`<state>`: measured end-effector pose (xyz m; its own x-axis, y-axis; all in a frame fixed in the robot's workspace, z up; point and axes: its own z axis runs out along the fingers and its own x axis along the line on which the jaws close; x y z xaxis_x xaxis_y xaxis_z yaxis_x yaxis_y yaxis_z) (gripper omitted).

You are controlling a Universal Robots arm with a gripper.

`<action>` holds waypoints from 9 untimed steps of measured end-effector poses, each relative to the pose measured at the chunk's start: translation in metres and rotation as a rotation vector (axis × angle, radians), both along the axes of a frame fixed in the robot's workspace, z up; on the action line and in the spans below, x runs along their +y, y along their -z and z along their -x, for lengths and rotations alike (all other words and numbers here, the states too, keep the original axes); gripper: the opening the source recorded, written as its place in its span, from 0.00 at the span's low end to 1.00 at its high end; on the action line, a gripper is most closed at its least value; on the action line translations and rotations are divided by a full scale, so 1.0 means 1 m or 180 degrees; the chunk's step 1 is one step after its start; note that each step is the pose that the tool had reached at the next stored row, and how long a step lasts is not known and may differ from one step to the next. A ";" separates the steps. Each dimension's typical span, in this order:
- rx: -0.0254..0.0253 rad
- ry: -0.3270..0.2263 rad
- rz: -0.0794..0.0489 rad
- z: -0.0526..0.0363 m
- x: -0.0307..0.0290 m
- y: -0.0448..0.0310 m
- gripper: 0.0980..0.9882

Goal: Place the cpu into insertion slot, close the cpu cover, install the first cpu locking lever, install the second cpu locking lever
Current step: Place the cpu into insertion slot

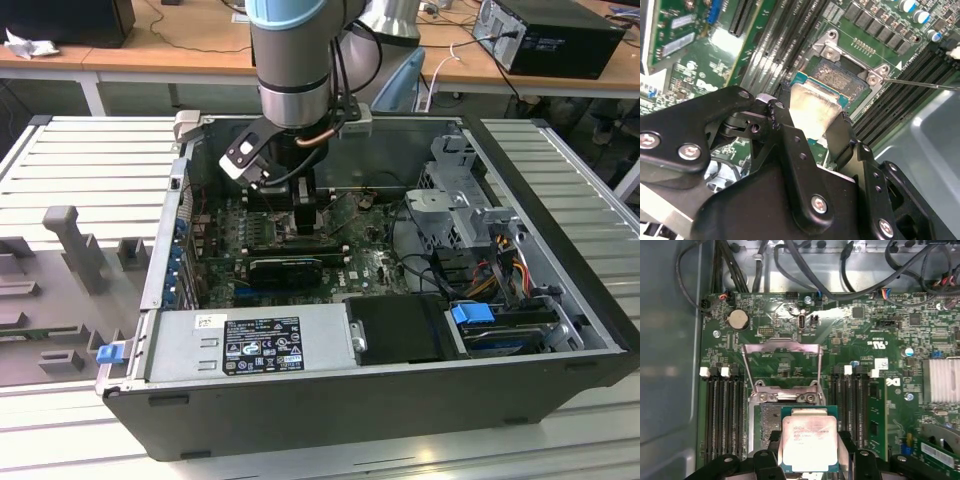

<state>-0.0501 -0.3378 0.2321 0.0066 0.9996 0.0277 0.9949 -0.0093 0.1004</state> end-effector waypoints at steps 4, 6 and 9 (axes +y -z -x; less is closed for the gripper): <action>0.0000 0.0000 0.0000 0.0034 0.0050 0.0063 0.48; 0.0000 0.0008 -0.0001 0.0040 0.0071 0.0095 0.48; 0.0002 0.0020 0.0000 0.0042 0.0090 0.0138 0.48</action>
<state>-0.0543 -0.3288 0.2183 0.0128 0.9995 0.0278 0.9949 -0.0155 0.0997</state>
